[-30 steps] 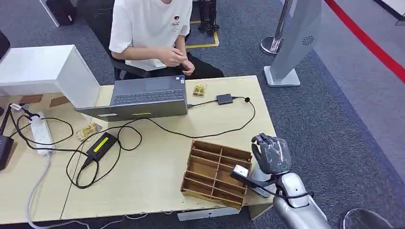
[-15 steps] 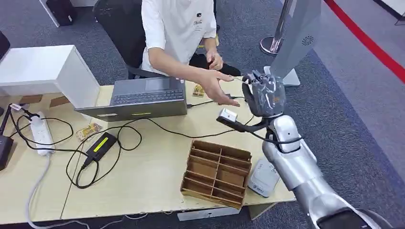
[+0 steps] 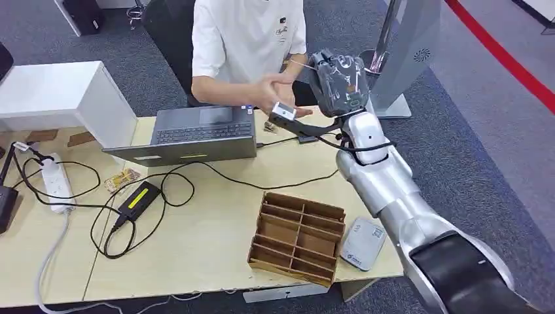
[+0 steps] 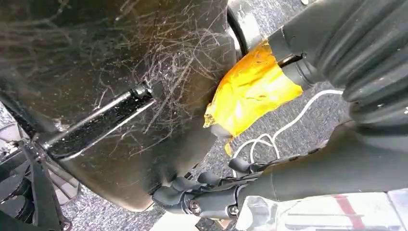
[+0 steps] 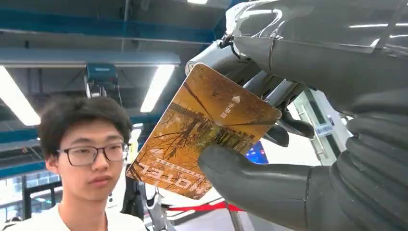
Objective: Pass the card to the sensor for recognition and then transmit it.
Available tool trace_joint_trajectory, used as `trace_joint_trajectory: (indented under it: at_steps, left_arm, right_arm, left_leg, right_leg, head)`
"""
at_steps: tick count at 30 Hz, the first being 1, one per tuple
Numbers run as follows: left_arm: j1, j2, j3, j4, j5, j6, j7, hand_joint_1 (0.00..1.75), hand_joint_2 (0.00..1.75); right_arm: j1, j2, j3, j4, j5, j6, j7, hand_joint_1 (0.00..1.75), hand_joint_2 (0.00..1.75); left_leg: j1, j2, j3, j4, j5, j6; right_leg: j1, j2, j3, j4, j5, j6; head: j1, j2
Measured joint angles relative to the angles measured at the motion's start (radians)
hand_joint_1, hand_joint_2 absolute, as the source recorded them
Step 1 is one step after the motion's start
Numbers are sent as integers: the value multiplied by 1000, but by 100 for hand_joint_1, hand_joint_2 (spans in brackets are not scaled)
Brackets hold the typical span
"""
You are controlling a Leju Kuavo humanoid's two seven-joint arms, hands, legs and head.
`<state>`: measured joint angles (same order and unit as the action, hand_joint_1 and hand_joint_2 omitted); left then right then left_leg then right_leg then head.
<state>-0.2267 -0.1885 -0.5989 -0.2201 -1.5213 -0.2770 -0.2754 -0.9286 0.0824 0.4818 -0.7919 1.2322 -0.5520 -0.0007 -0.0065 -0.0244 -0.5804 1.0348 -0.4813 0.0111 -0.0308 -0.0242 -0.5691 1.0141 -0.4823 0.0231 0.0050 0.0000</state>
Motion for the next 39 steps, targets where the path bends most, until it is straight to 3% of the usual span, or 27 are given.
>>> trace_joint_trajectory:
  at_steps: [7,20,21,39]
  left_arm:
    - [-3,0,-6,0,0,-10,2,0,175]
    - [-4,0,-6,0,1,-13,2,0,175]
    - [-4,0,-6,0,1,-13,2,0,175]
    - [-7,-5,-6,0,14,-30,23,0,175]
  right_arm:
    - [-38,29,3,100,-6,-3,8,175,175]
    - [-39,43,8,141,-7,-3,3,175,175]
    - [-39,43,8,142,-11,-3,0,0,175]
    - [4,38,23,63,-35,0,-28,0,175]
  left_leg:
    - [0,0,0,0,0,0]
    - [0,-2,-1,0,0,0]
    - [0,-3,-1,0,0,0]
    - [0,-2,1,0,0,0]
  right_leg:
    - [0,0,0,0,0,0]
    - [0,-2,0,0,0,0]
    - [0,-2,0,0,0,0]
    - [1,-2,0,0,0,0]
  head:
    - [0,0]
    - [0,0]
    - [0,0]
    - [0,0]
